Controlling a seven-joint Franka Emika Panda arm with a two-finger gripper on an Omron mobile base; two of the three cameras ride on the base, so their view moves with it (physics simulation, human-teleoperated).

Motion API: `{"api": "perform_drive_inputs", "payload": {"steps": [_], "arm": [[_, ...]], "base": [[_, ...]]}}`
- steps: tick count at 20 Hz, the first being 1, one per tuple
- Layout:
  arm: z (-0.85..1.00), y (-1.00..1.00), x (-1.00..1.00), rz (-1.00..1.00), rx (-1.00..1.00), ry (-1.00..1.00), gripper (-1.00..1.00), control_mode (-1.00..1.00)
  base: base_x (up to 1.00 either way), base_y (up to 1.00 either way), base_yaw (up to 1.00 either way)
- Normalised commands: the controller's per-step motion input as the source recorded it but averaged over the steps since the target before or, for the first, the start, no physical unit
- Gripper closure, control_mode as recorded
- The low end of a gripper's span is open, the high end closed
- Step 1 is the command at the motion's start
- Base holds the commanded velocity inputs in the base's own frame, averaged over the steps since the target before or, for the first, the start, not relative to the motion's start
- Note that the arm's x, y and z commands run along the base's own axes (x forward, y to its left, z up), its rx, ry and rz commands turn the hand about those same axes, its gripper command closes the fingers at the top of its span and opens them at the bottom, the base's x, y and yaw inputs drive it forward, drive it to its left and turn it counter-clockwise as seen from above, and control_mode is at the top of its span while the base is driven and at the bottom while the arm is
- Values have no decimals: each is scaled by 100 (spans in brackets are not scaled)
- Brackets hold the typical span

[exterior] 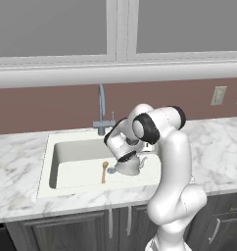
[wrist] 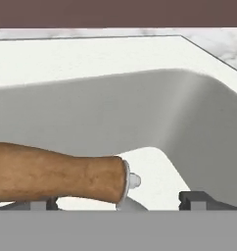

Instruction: Open the cabinet, pick the kettle from the cabinet, and place it in the sink.

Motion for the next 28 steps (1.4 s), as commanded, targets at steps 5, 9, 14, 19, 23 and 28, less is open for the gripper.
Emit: {"api": "perform_drive_inputs", "payload": {"steps": [5,9,14,19,23,28], "arm": [[0,14,-22,-14,0,0,-100,-100],[-2,22,-23,-13,0,0,-100,-100],[0,26,-20,-10,0,0,-100,-100],[-2,30,-21,-7,0,-3,-100,-100],[-4,31,-25,-6,0,-6,-100,-100],[-10,30,-26,-3,-5,-9,-100,-100]], "base": [[0,0,0],[0,0,0],[0,0,0],[0,0,0],[0,0,0],[0,0,0]]}}
